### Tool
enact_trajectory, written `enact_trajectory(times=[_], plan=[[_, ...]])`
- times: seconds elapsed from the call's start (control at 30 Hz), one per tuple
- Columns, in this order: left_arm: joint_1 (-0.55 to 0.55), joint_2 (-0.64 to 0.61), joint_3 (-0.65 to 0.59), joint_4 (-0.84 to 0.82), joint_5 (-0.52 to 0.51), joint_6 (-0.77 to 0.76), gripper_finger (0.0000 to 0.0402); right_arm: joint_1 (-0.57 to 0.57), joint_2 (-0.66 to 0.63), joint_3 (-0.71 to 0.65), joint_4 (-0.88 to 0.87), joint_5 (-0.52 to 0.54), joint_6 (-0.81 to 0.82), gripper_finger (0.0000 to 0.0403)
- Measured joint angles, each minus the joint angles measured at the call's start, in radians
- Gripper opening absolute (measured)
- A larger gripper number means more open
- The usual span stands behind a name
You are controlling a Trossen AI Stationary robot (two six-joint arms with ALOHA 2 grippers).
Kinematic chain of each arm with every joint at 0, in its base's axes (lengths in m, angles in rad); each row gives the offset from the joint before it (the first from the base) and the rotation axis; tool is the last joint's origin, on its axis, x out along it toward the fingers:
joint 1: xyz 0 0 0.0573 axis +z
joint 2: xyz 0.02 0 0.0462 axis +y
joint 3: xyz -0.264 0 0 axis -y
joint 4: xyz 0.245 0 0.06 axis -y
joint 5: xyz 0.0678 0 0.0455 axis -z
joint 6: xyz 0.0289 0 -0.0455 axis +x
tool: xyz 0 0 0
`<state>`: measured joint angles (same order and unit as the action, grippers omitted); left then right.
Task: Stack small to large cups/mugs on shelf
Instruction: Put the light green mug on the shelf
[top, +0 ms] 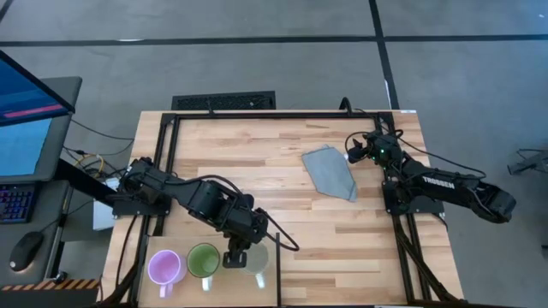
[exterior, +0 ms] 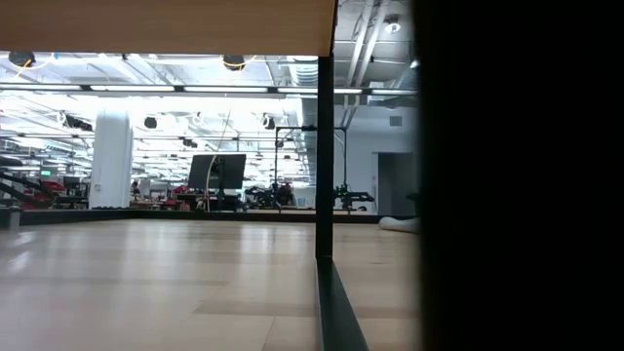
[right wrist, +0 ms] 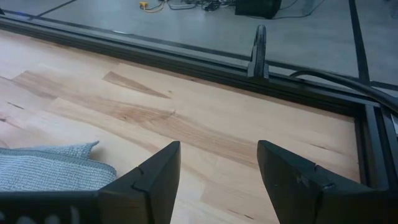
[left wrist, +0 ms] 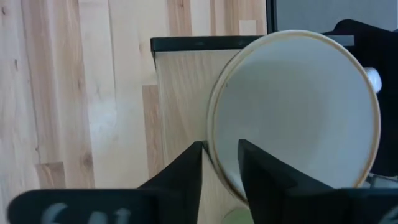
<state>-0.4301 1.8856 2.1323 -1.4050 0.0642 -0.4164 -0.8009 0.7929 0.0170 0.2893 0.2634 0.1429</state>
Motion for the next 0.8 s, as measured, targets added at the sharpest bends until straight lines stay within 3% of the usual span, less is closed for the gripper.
enact_trajectory(times=[0.3,0.8], plan=[[0.000,0.000,0.000,0.002,0.000,0.045,0.0129,0.000,0.000,0.000,0.000,0.000,0.000,0.0235],[0.019,0.001,-0.009,0.010,0.001,0.263,0.0133,0.000,0.000,0.000,0.000,0.000,0.000,0.0235]])
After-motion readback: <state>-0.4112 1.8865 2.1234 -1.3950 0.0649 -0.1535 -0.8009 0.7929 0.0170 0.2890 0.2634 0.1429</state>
